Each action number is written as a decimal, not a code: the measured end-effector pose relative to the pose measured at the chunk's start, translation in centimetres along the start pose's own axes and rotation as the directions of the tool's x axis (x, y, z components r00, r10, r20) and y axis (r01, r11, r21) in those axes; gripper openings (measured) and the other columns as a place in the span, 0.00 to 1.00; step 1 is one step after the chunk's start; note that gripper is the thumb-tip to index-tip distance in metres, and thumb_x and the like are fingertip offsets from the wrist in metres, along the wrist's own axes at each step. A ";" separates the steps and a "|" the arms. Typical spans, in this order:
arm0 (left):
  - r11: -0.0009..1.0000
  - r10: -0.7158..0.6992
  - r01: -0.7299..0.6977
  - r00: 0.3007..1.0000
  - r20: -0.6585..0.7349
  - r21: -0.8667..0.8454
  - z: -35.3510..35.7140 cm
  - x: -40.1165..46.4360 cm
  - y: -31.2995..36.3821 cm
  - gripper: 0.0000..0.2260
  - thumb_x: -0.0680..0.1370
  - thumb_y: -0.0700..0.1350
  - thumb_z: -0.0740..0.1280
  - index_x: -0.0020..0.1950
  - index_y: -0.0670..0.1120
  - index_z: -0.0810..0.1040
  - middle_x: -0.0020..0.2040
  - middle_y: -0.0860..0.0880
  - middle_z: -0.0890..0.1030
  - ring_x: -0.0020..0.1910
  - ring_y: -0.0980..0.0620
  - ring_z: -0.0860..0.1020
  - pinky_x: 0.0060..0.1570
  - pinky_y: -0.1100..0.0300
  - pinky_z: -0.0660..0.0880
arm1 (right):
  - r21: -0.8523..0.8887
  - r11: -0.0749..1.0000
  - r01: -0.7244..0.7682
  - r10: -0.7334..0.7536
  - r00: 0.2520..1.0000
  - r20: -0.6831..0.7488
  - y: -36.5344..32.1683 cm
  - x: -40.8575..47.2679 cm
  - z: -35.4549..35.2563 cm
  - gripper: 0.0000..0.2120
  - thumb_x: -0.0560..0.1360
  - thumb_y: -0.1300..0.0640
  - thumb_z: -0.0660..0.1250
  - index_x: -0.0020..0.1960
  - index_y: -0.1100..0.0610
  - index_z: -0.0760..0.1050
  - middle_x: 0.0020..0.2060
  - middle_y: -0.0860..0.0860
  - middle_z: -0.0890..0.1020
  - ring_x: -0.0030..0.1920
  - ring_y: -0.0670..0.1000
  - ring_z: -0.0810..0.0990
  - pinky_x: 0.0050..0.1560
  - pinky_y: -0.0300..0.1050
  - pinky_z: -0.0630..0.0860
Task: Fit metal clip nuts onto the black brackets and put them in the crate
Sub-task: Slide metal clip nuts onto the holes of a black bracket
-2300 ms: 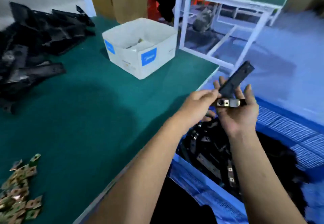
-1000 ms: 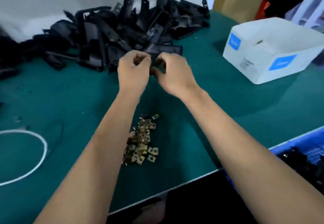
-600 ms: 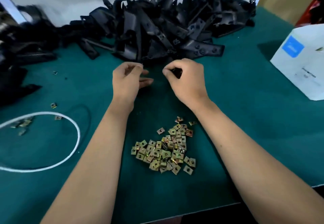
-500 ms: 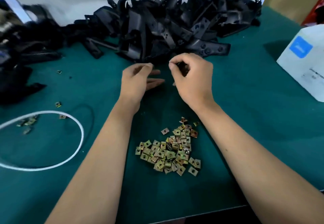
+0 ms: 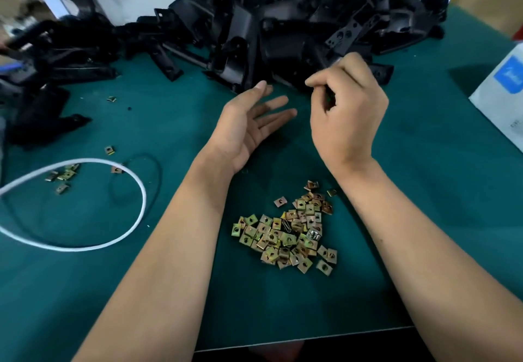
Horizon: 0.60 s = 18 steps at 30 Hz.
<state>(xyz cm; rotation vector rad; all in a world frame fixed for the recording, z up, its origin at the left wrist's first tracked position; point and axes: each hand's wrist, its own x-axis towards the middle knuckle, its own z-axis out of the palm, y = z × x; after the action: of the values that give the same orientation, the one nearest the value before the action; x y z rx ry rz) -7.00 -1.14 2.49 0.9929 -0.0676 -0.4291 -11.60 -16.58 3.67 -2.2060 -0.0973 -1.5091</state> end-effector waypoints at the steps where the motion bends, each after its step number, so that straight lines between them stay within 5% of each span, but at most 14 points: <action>1: 1.000 0.003 -0.003 1.000 0.009 0.002 0.0 0.1 0.0 0.22 0.85 0.49 0.63 0.74 0.38 0.68 0.67 0.34 0.78 0.59 0.36 0.83 0.56 0.54 0.82 | 0.027 1.000 -0.010 0.010 1.000 -0.013 -0.1 0.0 0.0 0.10 0.71 0.74 0.66 0.41 0.62 0.84 0.37 0.56 0.80 0.36 0.55 0.78 0.34 0.53 0.74; 4: 0.999 0.029 -0.028 0.999 0.039 -0.019 -0.1 0.2 0.1 0.21 0.85 0.50 0.63 0.75 0.41 0.69 0.69 0.34 0.76 0.61 0.36 0.82 0.60 0.52 0.81 | 0.209 0.971 -0.113 0.108 0.994 0.033 -0.2 -0.1 0.0 0.08 0.73 0.71 0.69 0.42 0.61 0.84 0.39 0.52 0.81 0.37 0.50 0.80 0.35 0.50 0.77; 8: 0.993 0.107 -0.108 0.994 0.028 0.041 -0.2 0.2 0.0 0.18 0.84 0.48 0.65 0.74 0.48 0.74 0.69 0.42 0.77 0.61 0.41 0.82 0.62 0.49 0.79 | 0.426 0.827 -0.368 0.269 0.923 0.275 -1.2 -1.0 0.4 0.05 0.75 0.67 0.72 0.44 0.59 0.84 0.41 0.52 0.83 0.37 0.50 0.83 0.30 0.44 0.81; 14: 0.925 0.273 -0.201 0.942 -0.196 0.322 -0.6 0.3 -0.1 0.13 0.77 0.49 0.76 0.59 0.47 0.82 0.43 0.54 0.83 0.36 0.57 0.77 0.40 0.60 0.77 | 0.483 0.694 -0.534 0.423 0.845 0.327 -1.2 -1.3 1.0 0.03 0.75 0.64 0.74 0.46 0.57 0.83 0.40 0.53 0.83 0.36 0.53 0.85 0.31 0.43 0.83; 18: 0.835 0.393 -0.258 0.898 -0.199 0.486 -1.2 0.3 0.4 0.10 0.79 0.53 0.73 0.44 0.49 0.80 0.31 0.58 0.73 0.28 0.58 0.69 0.31 0.59 0.70 | 0.489 0.588 -0.644 0.538 0.763 0.358 0.2 -1.2 1.3 0.11 0.76 0.65 0.74 0.57 0.58 0.79 0.45 0.54 0.81 0.42 0.53 0.85 0.39 0.46 0.85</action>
<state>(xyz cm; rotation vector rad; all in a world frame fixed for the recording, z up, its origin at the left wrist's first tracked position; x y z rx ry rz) -6.32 -0.08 2.16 1.4662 -0.0720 0.0677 -10.87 -15.94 2.14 -1.6002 0.1077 -0.7541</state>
